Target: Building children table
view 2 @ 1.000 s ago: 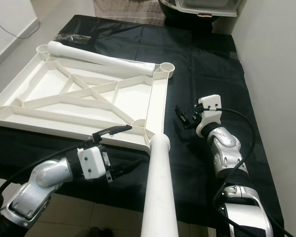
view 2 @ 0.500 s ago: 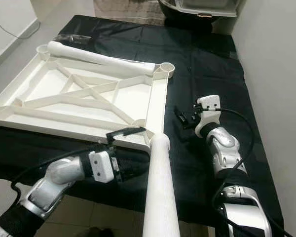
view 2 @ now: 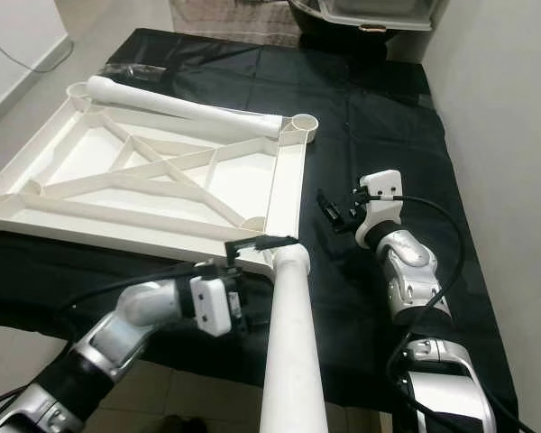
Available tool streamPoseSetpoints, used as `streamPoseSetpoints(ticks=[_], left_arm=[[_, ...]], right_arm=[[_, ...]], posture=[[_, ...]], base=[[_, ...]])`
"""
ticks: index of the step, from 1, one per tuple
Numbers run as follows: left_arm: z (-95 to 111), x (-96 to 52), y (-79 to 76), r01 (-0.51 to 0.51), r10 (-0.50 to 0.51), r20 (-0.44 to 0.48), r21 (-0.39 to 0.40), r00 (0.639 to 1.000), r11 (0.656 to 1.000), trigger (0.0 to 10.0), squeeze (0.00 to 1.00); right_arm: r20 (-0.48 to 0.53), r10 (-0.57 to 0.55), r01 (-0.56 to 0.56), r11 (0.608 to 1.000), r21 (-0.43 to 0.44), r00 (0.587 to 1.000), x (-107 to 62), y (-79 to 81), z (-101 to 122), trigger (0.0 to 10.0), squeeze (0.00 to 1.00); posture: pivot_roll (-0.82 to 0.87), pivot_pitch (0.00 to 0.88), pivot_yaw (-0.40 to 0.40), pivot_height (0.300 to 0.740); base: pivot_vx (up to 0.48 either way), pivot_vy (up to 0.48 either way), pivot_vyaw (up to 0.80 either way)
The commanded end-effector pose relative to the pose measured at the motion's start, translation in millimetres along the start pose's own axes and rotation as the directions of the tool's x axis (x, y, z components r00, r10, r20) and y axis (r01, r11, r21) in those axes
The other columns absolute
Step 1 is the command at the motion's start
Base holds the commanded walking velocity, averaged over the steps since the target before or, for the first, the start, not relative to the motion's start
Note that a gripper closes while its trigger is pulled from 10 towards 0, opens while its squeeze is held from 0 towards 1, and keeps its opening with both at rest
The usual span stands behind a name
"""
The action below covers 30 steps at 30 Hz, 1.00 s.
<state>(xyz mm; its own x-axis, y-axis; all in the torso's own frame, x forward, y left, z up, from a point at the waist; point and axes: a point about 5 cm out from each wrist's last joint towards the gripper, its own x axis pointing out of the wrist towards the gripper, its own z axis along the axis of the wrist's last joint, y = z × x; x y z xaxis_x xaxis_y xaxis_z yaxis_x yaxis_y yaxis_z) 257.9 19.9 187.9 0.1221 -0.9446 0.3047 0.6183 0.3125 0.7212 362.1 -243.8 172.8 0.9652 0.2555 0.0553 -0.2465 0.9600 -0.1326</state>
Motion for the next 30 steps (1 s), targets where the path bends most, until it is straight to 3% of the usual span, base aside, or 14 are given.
streamPoseSetpoints(ticks=[1,15,16,18,19,30], left_arm=[[-1.2,1.6,-4.4,0.023,-0.023,0.014,0.001,1.0,1.0,10.0,0.0],[-2.6,15.7,-12.3,0.085,-0.084,0.063,-0.006,0.994,0.996,10.0,0.0],[-3.1,15.7,-13.6,0.095,-0.094,0.064,-0.005,0.994,0.995,6.3,0.0],[-3.5,15.7,-14.3,0.101,-0.1,0.065,-0.003,0.993,0.995,6.3,0.0],[-3.2,15.1,-15.6,0.11,-0.109,0.07,-0.002,0.992,0.994,0.0,0.0],[-6.3,12.9,-13.0,0.105,-0.106,0.066,0.014,0.992,0.994,0.0,0.0]], right_arm=[[0.009,0.003,-0.003,1.0,0.015,1.0,-1.2,1.4,-1.5,10.0,0.0],[0.017,0.005,-0.005,1.0,0.01,1.0,-1.3,0.4,1.0,10.0,0.0],[0.018,0.004,-0.004,1.0,0.009,1.0,-1.5,0.2,1.1,10.0,0.0],[0.019,0.004,-0.004,1.0,0.008,1.0,-1.6,0.1,1.2,10.0,0.0],[0.019,0.003,-0.003,1.0,0.006,1.0,-1.8,-0.1,1.4,10.0,0.0],[0.024,0.001,-0.001,1.0,0.002,1.0,-2.7,-0.6,2.0,10.0,0.0]], posture=[[0.1,0.17,-0.053,0.74],[0.09,0.174,-0.045,0.74],[0.09,0.176,-0.045,0.74],[0.09,0.176,-0.045,0.74],[0.09,0.176,-0.045,0.74],[0.09,0.177,-0.041,0.74]], base=[[0.0,0.0,0.0],[0.0,0.0,0.0],[0.0,0.0,0.0],[0.0,0.0,0.0],[0.0,0.0,0.0],[0.0,0.0,0.0]])
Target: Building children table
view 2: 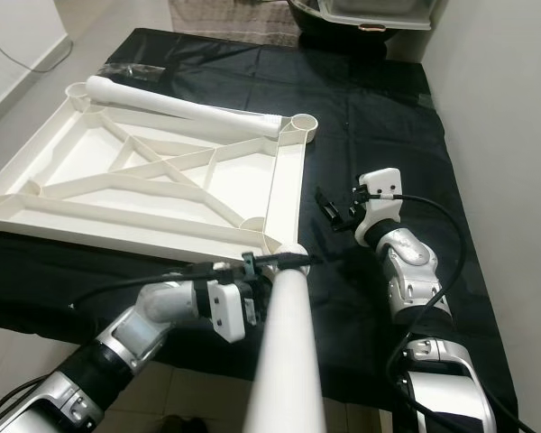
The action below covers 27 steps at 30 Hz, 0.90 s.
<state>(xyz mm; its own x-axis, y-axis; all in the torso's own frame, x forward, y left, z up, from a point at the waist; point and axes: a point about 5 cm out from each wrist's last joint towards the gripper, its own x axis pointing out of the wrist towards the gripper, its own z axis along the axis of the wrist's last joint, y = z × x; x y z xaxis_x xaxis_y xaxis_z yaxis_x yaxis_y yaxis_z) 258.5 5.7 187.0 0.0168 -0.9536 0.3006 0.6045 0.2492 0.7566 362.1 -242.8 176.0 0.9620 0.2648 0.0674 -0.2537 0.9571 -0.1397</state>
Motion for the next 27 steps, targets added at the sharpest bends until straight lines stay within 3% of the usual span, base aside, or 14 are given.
streamPoseSetpoints(ticks=[1,7,11,14,15,20,21,23,24,27], left_arm=[[-3.6,0.0,-8.4,0.035,-0.035,-0.011,-0.015,0.999,0.999,0.0,0.0],[-5.7,-2.3,-7.2,0.03,-0.03,-0.02,-0.011,0.999,0.999,0.0,0.0],[-7.6,-0.2,1.6,-0.012,0.011,-0.038,-0.01,0.999,1.0,0.0,0.0],[-8.9,5.4,25.4,-0.109,0.109,-0.059,0.005,0.992,0.994,0.0,0.0],[-8.9,5.4,25.4,-0.109,0.109,-0.059,0.005,0.992,0.994,0.0,0.0],[-8.9,10.4,56.4,-0.217,0.219,-0.087,0.033,0.972,0.976,0.0,0.0],[-9.3,11.0,62.1,-0.236,0.239,-0.098,0.039,0.966,0.971,4.3,0.0],[-10.5,11.3,68.2,-0.258,0.26,-0.119,0.03,0.958,0.966,4.3,0.0],[-11.8,10.2,76.2,-0.299,0.299,-0.143,0.022,0.943,0.954,10.0,0.0],[-15.1,5.7,87.1,-0.358,0.346,-0.197,-0.027,0.917,0.933,10.0,0.0]], right_arm=[[0.011,-0.007,0.007,1.0,0.008,1.0,-3.1,-1.1,-1.2,10.0,0.0],[0.018,-0.01,0.01,1.0,0.007,1.0,-2.1,-1.0,0.8,10.0,0.0],[0.058,-0.027,0.027,1.0,0.003,0.998,1.4,-2.6,10.8,10.0,0.0],[0.125,-0.065,0.066,0.998,-0.006,0.99,7.2,-7.5,30.1,10.0,0.0],[0.125,-0.065,0.066,0.998,-0.006,0.99,7.2,-7.5,30.1,10.0,0.0],[0.189,-0.122,0.126,0.992,-0.005,0.974,13.6,-13.8,49.8,10.0,0.0],[0.2,-0.134,0.136,0.991,0.001,0.971,14.7,-14.7,52.9,10.0,0.0],[0.21,-0.148,0.15,0.989,0.007,0.967,15.5,-15.2,55.3,10.0,0.0],[0.218,-0.159,0.158,0.987,0.02,0.963,16.0,-14.6,56.6,10.0,0.0],[0.22,-0.159,0.156,0.987,0.033,0.962,15.5,-11.8,57.2,10.0,0.0]], posture=[[0.09,0.177,-0.041,0.74],[0.09,0.176,-0.041,0.74],[0.09,0.167,-0.044,0.74],[0.09,0.149,-0.048,0.74],[0.09,0.149,-0.048,0.74],[0.09,0.126,-0.056,0.74],[0.09,0.123,-0.057,0.74],[0.09,0.111,-0.059,0.74],[0.09,0.098,-0.06,0.74],[0.09,0.087,-0.06,0.74]], base=[[0.0,0.0,0.0],[0.0,0.0,0.0],[0.0,0.0,0.0],[0.0,0.0,0.0],[0.0,0.0,0.0],[0.0,0.0,0.0],[0.0,0.0,0.0],[0.0,0.0,0.0],[0.0,0.0,0.0],[0.0,0.0,0.0]])
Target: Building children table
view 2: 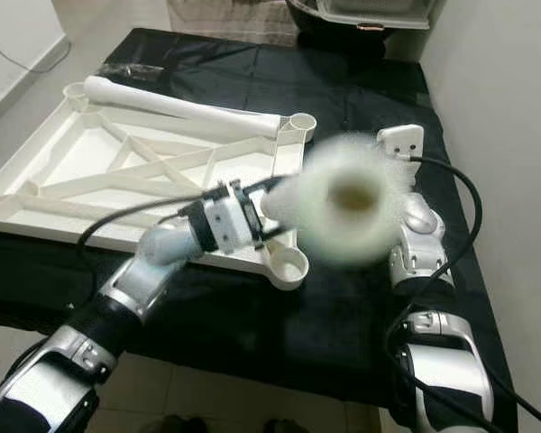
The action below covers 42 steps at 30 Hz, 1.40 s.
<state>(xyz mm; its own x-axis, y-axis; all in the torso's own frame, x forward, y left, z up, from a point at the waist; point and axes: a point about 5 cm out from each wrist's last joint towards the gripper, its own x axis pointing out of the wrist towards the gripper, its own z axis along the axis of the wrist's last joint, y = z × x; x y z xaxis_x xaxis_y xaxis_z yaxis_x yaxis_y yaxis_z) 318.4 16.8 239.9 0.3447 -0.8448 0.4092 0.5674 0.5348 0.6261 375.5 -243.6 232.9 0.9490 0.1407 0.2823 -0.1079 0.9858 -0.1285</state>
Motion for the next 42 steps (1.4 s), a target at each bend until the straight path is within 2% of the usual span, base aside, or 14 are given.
streamPoseSetpoints(ticks=[1,10,11,12,17,18,26,31,32,33,35,36,39,42], left_arm=[[-0.7,1.2,11.4,-0.056,0.054,-0.034,-0.058,0.998,0.997,10.0,0.0],[-1.0,-7.8,28.1,-0.081,0.067,-0.099,-0.146,0.993,0.986,10.0,0.0],[0.9,-9.1,31.9,-0.079,0.062,-0.104,-0.162,0.993,0.984,10.0,0.0],[1.4,-10.1,34.8,-0.069,0.049,-0.114,-0.181,0.992,0.981,10.0,0.0],[3.1,-12.0,46.5,-0.08,0.053,-0.137,-0.197,0.989,0.977,10.0,0.0],[3.4,-13.9,48.7,-0.064,0.034,-0.14,-0.219,0.99,0.974,10.0,0.0],[-0.5,-20.6,49.0,-0.023,-0.031,-0.179,-0.289,0.983,0.957,10.0,0.0],[-0.1,-28.9,47.2,0.031,-0.12,-0.183,-0.428,0.976,0.903,10.0,0.0],[-0.1,-30.2,47.4,0.033,-0.131,-0.181,-0.462,0.975,0.886,10.0,0.0],[-0.1,-30.2,47.4,0.033,-0.131,-0.181,-0.462,0.975,0.886,10.0,0.0],[0.1,-30.9,47.5,0.037,-0.14,-0.18,-0.48,0.974,0.876,10.0,0.0],[0.1,-30.9,47.5,0.037,-0.14,-0.18,-0.48,0.974,0.876,10.0,0.0],[5.6,-23.0,50.3,0.034,-0.129,-0.147,-0.52,0.981,0.854,10.0,0.0],[7.4,-17.2,50.2,0.046,-0.135,-0.13,-0.534,0.982,0.844,10.0,0.0]], right_arm=[[0.019,-0.01,0.009,0.999,0.032,1.0,-1.2,1.5,2.7,10.0,0.0],[0.003,0.064,-0.064,0.992,0.109,0.998,-11.4,11.8,-2.4,10.0,0.0],[0.023,0.096,-0.098,0.986,0.133,0.995,-14.6,15.3,0.0,10.0,0.35],[0.043,0.144,-0.149,0.977,0.151,0.989,-17.9,20.2,2.6,10.0,1.0],[0.086,0.3,-0.311,0.933,0.178,0.95,-28.1,35.3,12.8,10.0,1.0],[0.102,0.367,-0.379,0.911,0.161,0.925,-33.6,36.2,19.1,10.0,0.0],[0.129,0.449,-0.467,0.861,0.201,0.884,-43.4,24.0,31.0,10.0,0.0],[0.077,0.54,-0.544,0.814,0.204,0.838,-54.0,14.3,33.8,10.0,0.0],[0.039,0.586,-0.582,0.792,0.183,0.809,-57.9,19.6,31.7,10.0,0.0],[0.039,0.586,-0.582,0.792,0.183,0.809,-57.9,19.6,31.7,10.0,0.0],[-0.016,0.669,-0.656,0.733,0.18,0.743,-66.4,36.6,27.1,10.0,0.0],[-0.016,0.669,-0.656,0.733,0.18,0.743,-66.4,36.6,27.1,10.0,0.0],[-0.12,0.699,-0.68,0.714,0.168,0.705,-71.7,57.9,9.0,10.0,0.0],[-0.122,0.712,-0.683,0.7,0.208,0.692,-73.6,66.9,3.4,10.0,0.0]], posture=[[0.09,0.087,-0.06,0.74],[0.09,0.045,-0.067,0.74],[0.09,0.03,-0.07,0.74],[0.09,0.014,-0.072,0.74],[0.09,0.0,-0.074,0.74],[0.09,0.0,-0.075,0.74],[0.09,0.0,-0.077,0.74],[0.08,0.0,-0.076,0.74],[0.08,0.0,-0.075,0.74],[0.08,0.0,-0.075,0.74],[0.08,0.0,-0.074,0.74],[0.08,0.0,-0.074,0.74],[0.08,0.0,-0.075,0.74],[0.09,0.0,-0.077,0.74]], base=[[0.0,0.0,0.0],[0.0,0.0,0.0],[0.0,0.0,0.0],[0.0,0.0,0.0],[0.0,0.0,0.0],[0.0,0.0,0.0],[0.0,0.0,0.0],[0.0,0.0,0.0],[0.0,0.0,0.0],[0.0,0.0,0.0],[0.0,0.0,0.0],[0.0,0.0,0.0],[0.0,0.0,0.0],[0.0,0.0,0.0]])
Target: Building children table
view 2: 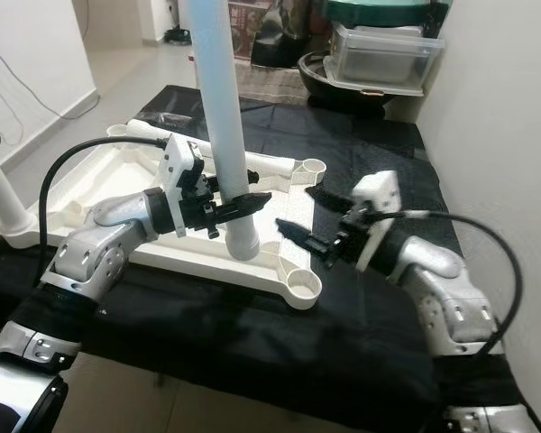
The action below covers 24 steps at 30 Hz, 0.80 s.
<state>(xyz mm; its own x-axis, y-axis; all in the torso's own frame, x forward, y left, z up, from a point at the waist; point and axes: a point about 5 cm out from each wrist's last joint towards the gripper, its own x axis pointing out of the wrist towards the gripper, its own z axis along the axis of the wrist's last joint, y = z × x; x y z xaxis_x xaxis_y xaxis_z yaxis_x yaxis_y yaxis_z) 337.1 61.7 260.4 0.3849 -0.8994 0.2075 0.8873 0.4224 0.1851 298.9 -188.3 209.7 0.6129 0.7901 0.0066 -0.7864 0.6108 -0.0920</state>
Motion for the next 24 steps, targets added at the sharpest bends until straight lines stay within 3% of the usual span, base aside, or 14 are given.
streamPoseSetpoints(ticks=[1,7,15,24], left_arm=[[8.5,4.3,-1.3,0.021,-0.021,0.029,0.003,0.999,1.0,10.0,0.0],[3.3,26.2,-6.8,0.067,-0.064,0.041,-0.078,0.997,0.995,10.0,0.0],[1.0,34.7,-12.8,0.085,-0.082,0.041,-0.101,0.996,0.991,10.0,0.0],[-9.3,37.7,-26.0,0.123,-0.121,0.023,-0.123,0.992,0.985,10.0,0.0]], right_arm=[[-0.019,-0.002,0.002,1.0,0.007,1.0,-0.5,1.9,-2.7,10.0,0.0],[0.007,0.04,-0.041,0.995,0.087,0.999,17.5,15.8,-11.6,10.0,0.0],[0.047,0.032,-0.037,0.994,0.102,0.998,24.5,21.0,-4.5,10.0,0.0],[0.096,-0.027,0.019,0.996,0.092,0.995,30.6,16.5,8.2,10.0,0.0]], posture=[[0.09,0.0,-0.077,0.74],[0.09,0.002,-0.074,0.74],[0.08,0.015,-0.069,0.74],[0.08,0.018,-0.068,0.74]], base=[[0.0,0.0,0.0],[0.0,0.0,0.0],[0.0,0.0,0.0],[0.0,0.0,0.0]])
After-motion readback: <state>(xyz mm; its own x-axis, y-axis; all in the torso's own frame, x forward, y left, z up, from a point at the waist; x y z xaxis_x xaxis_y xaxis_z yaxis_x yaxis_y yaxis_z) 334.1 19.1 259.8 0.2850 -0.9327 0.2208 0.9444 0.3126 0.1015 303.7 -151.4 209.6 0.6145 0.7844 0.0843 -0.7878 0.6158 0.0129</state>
